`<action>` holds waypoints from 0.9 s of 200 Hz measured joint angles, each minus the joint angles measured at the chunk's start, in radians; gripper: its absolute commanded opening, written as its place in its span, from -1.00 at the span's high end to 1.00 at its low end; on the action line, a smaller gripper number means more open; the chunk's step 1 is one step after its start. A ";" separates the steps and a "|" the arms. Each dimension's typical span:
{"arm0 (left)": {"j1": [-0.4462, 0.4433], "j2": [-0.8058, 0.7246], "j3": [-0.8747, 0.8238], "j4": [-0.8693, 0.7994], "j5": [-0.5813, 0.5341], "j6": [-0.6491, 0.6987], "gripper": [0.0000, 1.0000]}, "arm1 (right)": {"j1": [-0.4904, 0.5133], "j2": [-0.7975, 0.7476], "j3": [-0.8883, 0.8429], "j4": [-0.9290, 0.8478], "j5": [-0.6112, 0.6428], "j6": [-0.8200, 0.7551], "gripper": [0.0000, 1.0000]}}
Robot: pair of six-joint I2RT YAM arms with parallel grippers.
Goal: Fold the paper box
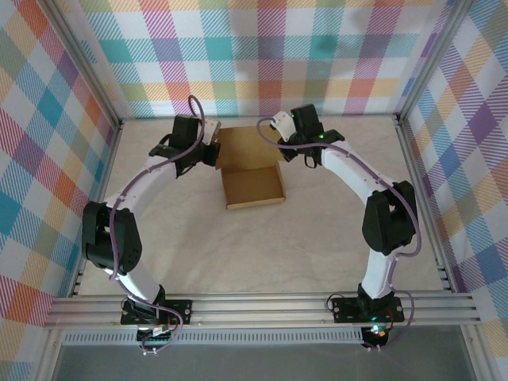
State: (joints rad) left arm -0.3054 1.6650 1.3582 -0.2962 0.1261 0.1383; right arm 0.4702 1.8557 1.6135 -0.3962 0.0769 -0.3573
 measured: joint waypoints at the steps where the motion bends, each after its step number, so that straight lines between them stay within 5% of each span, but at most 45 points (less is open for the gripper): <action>1: -0.002 0.000 -0.002 0.002 -0.004 -0.005 1.00 | 0.001 0.000 -0.001 0.002 0.004 0.005 1.00; 81: -0.128 0.010 -0.038 0.154 -0.290 -0.279 1.00 | 0.095 -0.077 -0.124 0.146 0.305 0.402 1.00; 180: -0.209 0.096 -0.018 0.214 -0.443 -0.420 1.00 | 0.121 -0.114 -0.319 0.327 0.426 0.723 1.00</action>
State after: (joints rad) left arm -0.5144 1.7607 1.3399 -0.0822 -0.3172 -0.2817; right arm 0.5907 1.7416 1.2945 -0.0696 0.5030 0.3660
